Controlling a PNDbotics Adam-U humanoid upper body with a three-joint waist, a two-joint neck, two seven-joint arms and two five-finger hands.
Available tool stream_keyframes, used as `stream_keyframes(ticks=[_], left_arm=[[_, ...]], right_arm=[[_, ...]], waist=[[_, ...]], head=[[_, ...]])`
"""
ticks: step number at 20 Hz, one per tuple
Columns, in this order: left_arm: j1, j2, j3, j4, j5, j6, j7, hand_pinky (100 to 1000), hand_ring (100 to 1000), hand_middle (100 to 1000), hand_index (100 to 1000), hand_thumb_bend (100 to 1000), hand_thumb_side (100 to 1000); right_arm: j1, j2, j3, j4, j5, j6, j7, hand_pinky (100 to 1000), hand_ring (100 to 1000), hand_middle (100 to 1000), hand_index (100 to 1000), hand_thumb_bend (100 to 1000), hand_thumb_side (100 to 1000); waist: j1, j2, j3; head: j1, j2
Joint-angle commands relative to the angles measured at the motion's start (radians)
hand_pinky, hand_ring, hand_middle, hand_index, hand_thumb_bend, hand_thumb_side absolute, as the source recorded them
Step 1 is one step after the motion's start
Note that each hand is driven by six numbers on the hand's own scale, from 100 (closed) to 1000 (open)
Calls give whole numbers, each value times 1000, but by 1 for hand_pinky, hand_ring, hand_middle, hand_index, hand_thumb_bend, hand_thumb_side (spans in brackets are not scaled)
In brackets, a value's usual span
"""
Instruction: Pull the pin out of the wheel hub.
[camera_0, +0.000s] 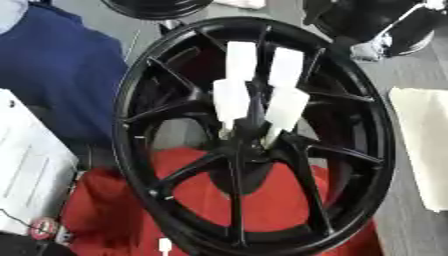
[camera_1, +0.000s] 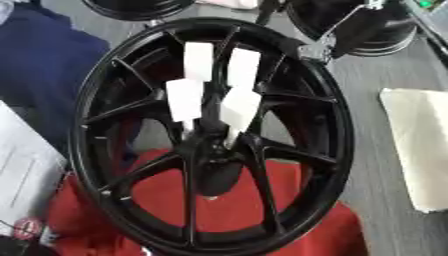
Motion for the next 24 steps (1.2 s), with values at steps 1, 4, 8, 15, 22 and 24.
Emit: stream_keyframes(ticks=[1, 4, 8, 15, 22, 24], left_arm=[[-11, 20, 2, -22, 1, 1, -3, 765, 808, 701, 753, 225, 716], [-12, 20, 2, -22, 2, 0, -3, 764, 809, 702, 753, 226, 716], [-13, 18, 1, -22, 3, 0, -5, 764, 809, 702, 753, 226, 716], [-14, 18, 2, -22, 2, 0, -6, 764, 811, 702, 753, 223, 718], [-19, 21, -1, -22, 2, 0, -9, 764, 812, 703, 753, 222, 720], [-22, 21, -1, -22, 2, -1, -9, 764, 812, 703, 753, 222, 720]], right_arm=[[-21, -15, -2, 2, 14, -71, 90, 827, 925, 761, 837, 129, 439], [-20, -13, 4, 1, 12, -44, 79, 825, 925, 758, 835, 122, 441], [-19, -13, 7, -6, -4, -38, 78, 827, 927, 757, 833, 125, 428], [5, -46, -8, -96, -53, -104, 55, 861, 937, 790, 871, 190, 211], [51, -110, -46, -274, -118, -214, 46, 865, 924, 787, 874, 261, 144], [75, -127, -52, -325, -129, -246, 34, 864, 924, 786, 872, 248, 148]], waist=[[3, -20, 2], [3, -20, 2], [4, -20, 1], [3, -16, 4], [-3, -9, 6], [-4, -6, 9]], head=[[1, 5], [2, 4], [5, 2], [20, -8], [53, -42], [56, -57]])
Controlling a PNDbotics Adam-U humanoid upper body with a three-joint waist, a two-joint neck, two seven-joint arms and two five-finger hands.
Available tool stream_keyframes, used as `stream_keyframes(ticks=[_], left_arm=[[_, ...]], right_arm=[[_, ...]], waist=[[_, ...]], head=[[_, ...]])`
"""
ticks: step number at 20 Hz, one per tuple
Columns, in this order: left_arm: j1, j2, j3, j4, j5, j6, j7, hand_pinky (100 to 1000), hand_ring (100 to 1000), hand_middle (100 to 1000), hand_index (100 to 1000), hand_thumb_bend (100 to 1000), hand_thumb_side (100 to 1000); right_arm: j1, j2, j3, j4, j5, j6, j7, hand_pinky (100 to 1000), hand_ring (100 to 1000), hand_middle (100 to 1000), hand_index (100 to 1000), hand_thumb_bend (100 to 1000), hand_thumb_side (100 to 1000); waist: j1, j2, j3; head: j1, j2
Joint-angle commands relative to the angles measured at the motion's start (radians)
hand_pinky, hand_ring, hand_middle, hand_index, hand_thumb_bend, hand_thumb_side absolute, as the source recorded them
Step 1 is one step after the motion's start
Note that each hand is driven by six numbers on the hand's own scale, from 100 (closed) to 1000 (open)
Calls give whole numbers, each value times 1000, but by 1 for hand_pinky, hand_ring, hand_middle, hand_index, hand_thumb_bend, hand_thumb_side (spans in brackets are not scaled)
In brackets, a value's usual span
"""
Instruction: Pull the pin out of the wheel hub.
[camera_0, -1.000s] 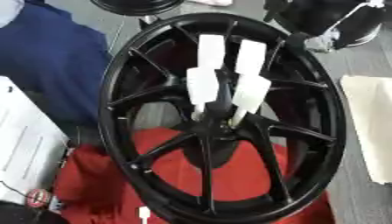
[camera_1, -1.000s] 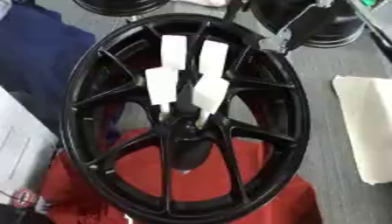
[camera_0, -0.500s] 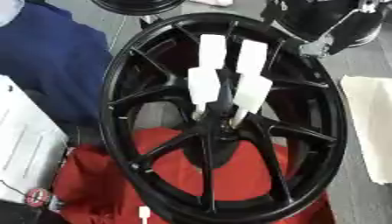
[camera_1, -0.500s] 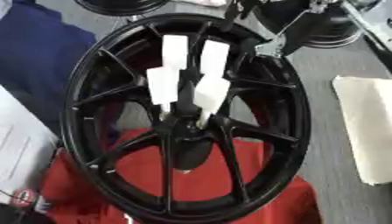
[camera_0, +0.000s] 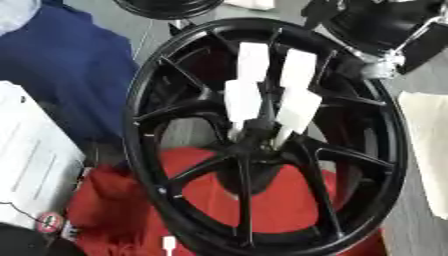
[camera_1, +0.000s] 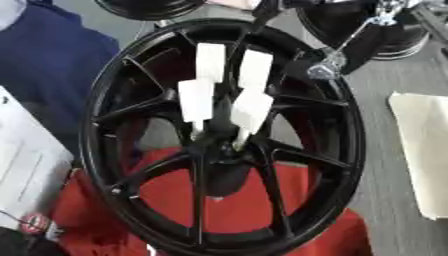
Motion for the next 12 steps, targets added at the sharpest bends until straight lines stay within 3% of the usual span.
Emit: stream_keyframes(ticks=[1, 7, 12], left_arm=[[-13, 21, -1, -22, 0, -3, -4, 764, 812, 703, 753, 222, 720], [-15, 18, -3, -22, 1, -3, -7, 763, 813, 704, 752, 219, 723], [-16, 16, -5, -22, 1, -2, -9, 763, 815, 705, 752, 217, 726]], right_arm=[[14, -61, -30, -84, -23, -180, 109, 864, 924, 786, 872, 248, 148], [42, -77, -18, -142, -26, -269, 70, 852, 913, 785, 870, 250, 120], [66, -91, -11, -177, -22, -284, 27, 813, 877, 795, 873, 253, 100]], waist=[[5, -13, 4], [6, -6, 14], [5, 2, 18]], head=[[8, -28], [5, -51], [7, -61]])
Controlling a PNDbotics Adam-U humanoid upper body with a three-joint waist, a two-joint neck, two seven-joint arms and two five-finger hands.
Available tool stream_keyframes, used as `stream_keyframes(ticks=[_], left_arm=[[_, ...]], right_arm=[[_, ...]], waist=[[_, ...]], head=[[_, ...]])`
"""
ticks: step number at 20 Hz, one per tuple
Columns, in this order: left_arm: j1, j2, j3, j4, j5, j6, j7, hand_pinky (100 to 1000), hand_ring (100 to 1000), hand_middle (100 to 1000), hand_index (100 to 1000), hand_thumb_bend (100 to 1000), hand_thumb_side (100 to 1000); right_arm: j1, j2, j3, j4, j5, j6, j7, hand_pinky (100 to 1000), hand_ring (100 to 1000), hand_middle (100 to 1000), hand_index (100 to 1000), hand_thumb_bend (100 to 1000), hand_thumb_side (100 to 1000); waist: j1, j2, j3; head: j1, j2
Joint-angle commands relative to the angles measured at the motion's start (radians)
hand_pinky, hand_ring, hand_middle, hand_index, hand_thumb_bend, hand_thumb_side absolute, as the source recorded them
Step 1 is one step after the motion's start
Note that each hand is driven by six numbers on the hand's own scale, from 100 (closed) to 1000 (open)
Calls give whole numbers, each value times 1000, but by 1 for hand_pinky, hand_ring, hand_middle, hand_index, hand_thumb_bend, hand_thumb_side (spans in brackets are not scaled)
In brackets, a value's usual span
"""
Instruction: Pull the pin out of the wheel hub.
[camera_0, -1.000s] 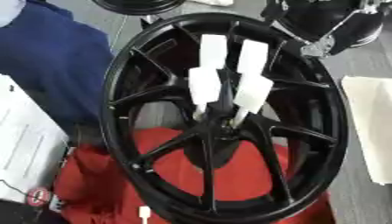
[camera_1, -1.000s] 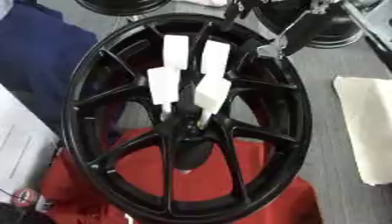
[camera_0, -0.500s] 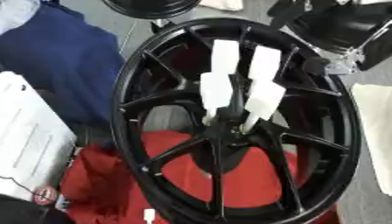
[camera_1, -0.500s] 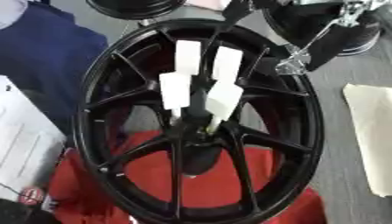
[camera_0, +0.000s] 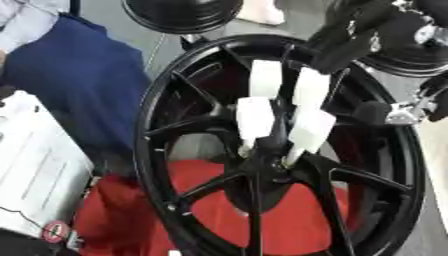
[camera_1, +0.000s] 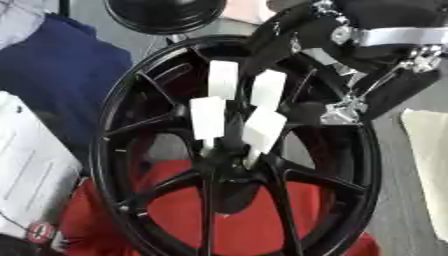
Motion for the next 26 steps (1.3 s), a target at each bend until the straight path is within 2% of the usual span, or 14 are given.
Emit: stream_keyframes(ticks=[1, 10, 17, 23, 26], left_arm=[[-9, 16, 0, -22, 0, -1, -4, 763, 816, 705, 751, 217, 727], [-10, 12, -3, -22, -1, 2, -6, 764, 819, 707, 749, 213, 735], [-10, 11, -6, -22, 0, 4, -9, 764, 822, 709, 748, 212, 738], [-9, 10, -7, -22, 1, 5, -11, 765, 824, 711, 744, 210, 741], [-6, 8, -8, -22, 1, 6, -12, 765, 826, 712, 741, 209, 744]], right_arm=[[-1, -44, -6, -33, -3, -166, 137, 809, 875, 796, 874, 255, 100], [32, -53, -4, -72, 26, -118, 102, 779, 886, 820, 878, 253, 100], [22, -44, 12, -101, 99, -44, 88, 786, 886, 809, 881, 329, 100], [11, -31, 34, -104, 173, -24, 101, 775, 849, 801, 885, 381, 100], [10, -23, 42, -104, 200, -13, 96, 728, 826, 803, 888, 380, 100]], waist=[[4, -13, 1], [0, 2, 1], [-2, 10, 0], [-1, 13, -2], [0, 15, -4]], head=[[4, -18], [17, -13], [10, -4], [13, -4], [16, -7]])
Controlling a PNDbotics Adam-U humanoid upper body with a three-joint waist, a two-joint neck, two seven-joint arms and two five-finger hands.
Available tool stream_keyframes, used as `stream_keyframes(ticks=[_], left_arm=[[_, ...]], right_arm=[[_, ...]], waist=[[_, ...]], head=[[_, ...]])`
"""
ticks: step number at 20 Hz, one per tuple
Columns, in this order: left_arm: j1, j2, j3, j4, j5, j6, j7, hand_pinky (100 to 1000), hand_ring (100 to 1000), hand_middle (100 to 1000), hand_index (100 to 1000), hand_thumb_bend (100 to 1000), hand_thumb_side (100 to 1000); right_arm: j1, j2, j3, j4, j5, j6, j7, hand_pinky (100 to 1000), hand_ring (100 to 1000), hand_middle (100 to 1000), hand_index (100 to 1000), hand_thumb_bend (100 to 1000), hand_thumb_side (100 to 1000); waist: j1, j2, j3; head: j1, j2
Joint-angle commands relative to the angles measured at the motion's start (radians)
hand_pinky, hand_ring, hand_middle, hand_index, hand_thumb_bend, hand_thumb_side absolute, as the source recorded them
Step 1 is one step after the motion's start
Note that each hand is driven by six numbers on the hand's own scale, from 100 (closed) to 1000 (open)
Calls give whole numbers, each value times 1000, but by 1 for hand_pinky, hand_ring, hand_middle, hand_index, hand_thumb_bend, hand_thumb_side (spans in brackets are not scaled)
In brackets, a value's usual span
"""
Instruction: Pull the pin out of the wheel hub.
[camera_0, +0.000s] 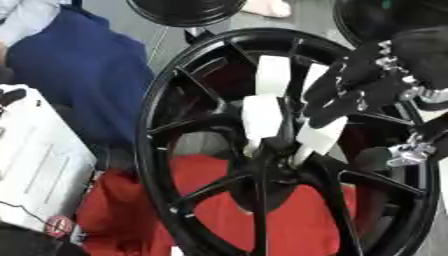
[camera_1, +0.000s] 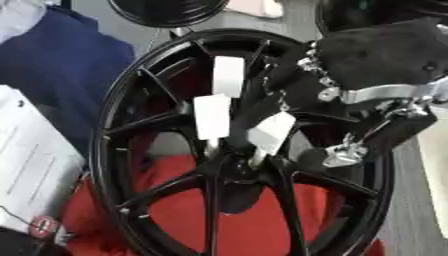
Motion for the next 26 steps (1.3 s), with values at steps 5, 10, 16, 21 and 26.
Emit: stream_keyframes(ticks=[5, 10, 16, 21, 26], left_arm=[[-4, 7, -1, -22, 1, 1, -6, 765, 826, 711, 739, 208, 745], [-3, 5, -1, -22, 1, 3, -6, 765, 827, 713, 735, 204, 749], [-3, 2, -3, -22, 0, 4, -8, 765, 828, 713, 732, 202, 754], [-5, 1, -3, -22, -1, 3, -9, 765, 829, 714, 731, 199, 757], [-6, -3, -5, -22, -3, 4, -11, 766, 830, 714, 730, 196, 761]], right_arm=[[-12, -7, 3, -15, 68, -49, 46, 736, 827, 799, 886, 402, 100], [-18, 1, 11, -15, 120, -50, 45, 754, 818, 806, 886, 430, 109], [-19, 12, 21, -14, 183, -34, 17, 757, 825, 804, 883, 419, 100], [-26, 24, 35, -3, 242, -5, -10, 769, 837, 799, 879, 401, 100], [-31, 34, 45, 16, 296, 2, -36, 769, 835, 798, 879, 392, 100]], waist=[[5, -11, -4], [3, -5, -5], [2, 2, -7], [2, 9, -4], [2, 15, -5]], head=[[11, -8], [24, -12], [30, -20], [30, -23], [27, -20]])
